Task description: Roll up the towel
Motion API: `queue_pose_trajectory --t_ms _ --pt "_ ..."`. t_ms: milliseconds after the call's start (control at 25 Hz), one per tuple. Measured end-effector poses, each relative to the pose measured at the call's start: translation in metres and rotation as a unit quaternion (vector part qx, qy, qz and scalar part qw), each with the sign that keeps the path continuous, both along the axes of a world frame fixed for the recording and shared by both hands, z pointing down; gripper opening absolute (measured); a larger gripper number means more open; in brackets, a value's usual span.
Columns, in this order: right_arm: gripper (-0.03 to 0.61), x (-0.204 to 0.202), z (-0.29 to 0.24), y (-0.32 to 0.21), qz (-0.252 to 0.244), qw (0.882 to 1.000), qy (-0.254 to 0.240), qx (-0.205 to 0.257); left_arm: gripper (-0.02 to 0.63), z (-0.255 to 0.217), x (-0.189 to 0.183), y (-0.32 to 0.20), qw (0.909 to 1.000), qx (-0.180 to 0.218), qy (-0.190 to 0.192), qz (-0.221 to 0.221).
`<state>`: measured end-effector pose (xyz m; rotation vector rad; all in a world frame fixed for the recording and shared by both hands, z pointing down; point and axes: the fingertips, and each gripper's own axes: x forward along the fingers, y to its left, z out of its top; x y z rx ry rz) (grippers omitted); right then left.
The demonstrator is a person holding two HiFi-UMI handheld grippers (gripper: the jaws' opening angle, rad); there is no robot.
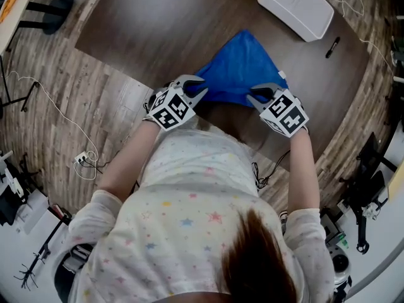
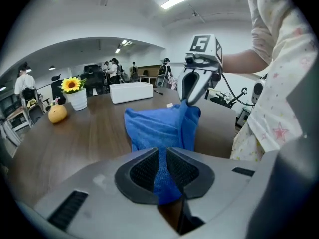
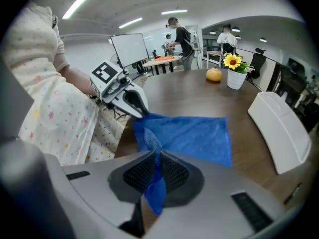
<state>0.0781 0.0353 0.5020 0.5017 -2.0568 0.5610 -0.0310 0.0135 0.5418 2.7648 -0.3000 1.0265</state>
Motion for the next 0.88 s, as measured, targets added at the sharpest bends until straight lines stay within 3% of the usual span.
queue_pose_trajectory --t_ms 240,480,880 --pt "0.031 0.019 -0.013 -0.047 0.013 1.000 -0.001 0.023 0.053 0.020 -0.005 -0.013 0.9982 -0.047 -0.038 0.004" --pt "0.031 0.032 -0.014 -0.096 0.030 0.999 0.005 0.043 0.052 0.018 -0.017 -0.035 0.9962 -0.080 -0.025 -0.021" --pt "0.032 0.032 0.030 -0.154 0.008 1.000 0.023 0.015 0.052 0.019 -0.014 -0.046 0.9925 -0.119 -0.018 -0.019"
